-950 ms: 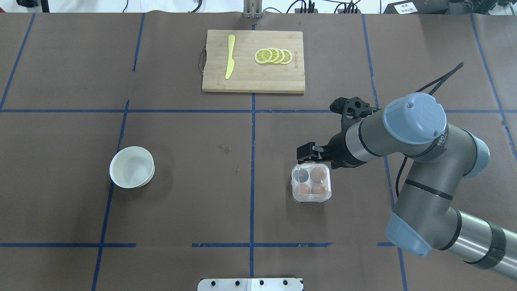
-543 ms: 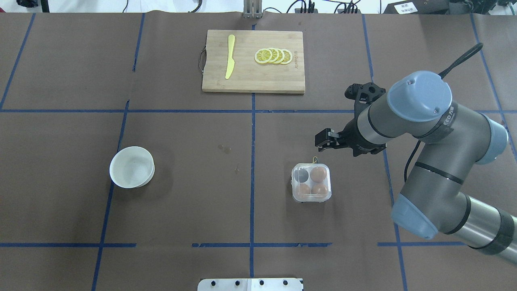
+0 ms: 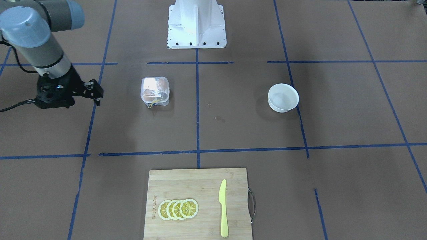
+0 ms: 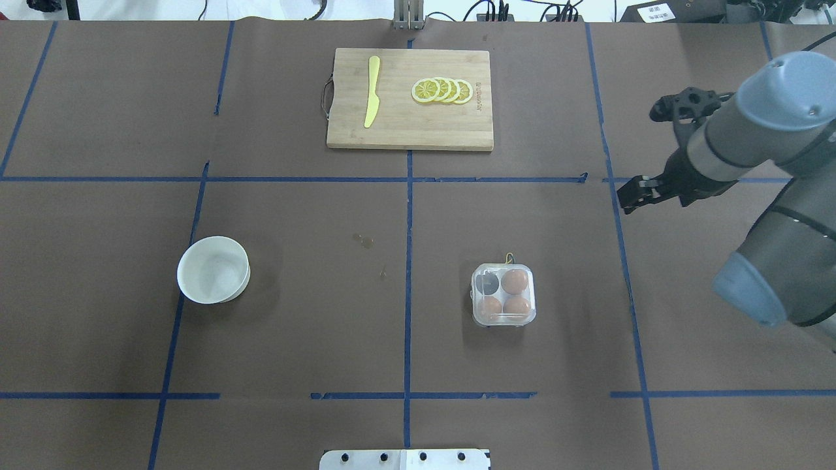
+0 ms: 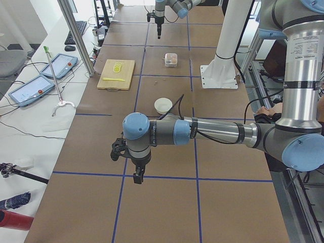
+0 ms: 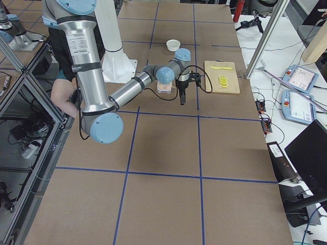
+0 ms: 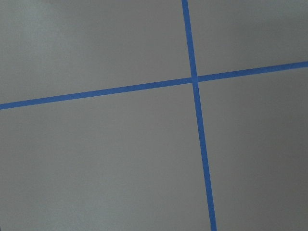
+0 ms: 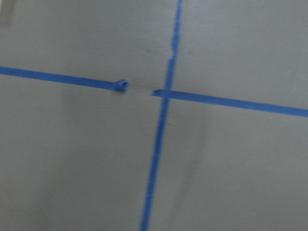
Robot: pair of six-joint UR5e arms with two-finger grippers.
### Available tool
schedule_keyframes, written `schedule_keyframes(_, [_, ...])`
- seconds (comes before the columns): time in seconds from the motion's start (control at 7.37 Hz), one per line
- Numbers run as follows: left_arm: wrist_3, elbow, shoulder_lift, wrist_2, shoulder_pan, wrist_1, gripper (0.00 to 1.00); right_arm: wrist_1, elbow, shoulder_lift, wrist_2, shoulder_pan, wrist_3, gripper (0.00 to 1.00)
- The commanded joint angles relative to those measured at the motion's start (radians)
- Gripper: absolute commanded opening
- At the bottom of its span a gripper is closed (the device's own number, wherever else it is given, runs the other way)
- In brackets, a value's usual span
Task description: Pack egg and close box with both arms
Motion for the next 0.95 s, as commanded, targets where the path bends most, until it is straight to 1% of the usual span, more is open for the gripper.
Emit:
schedule_keyframes(0.0, [0.002,0.003,0.000,0.000,0.000,-0.010,1.00,-0.007,-0.025,-0.146,0.090,0.228,-0.388,1.00])
schedule_keyframes(0.27, [0.002,0.017,0.002,0.000,0.000,-0.039,1.00,-0.008,-0.101,-0.215,0.100,0.390,-0.638,1.00])
schedule_keyframes(0.41, [0.002,0.032,0.002,0.000,0.000,-0.070,1.00,-0.004,-0.132,-0.252,0.101,0.451,-0.684,1.00])
schedule_keyframes(0.68, [0.000,0.037,0.002,0.000,0.000,-0.079,1.00,0.006,-0.138,-0.357,0.107,0.527,-0.680,1.00])
schedule_keyframes(0.81, [0.002,0.037,0.002,-0.002,0.000,-0.079,1.00,0.003,-0.134,-0.379,0.118,0.565,-0.684,1.00])
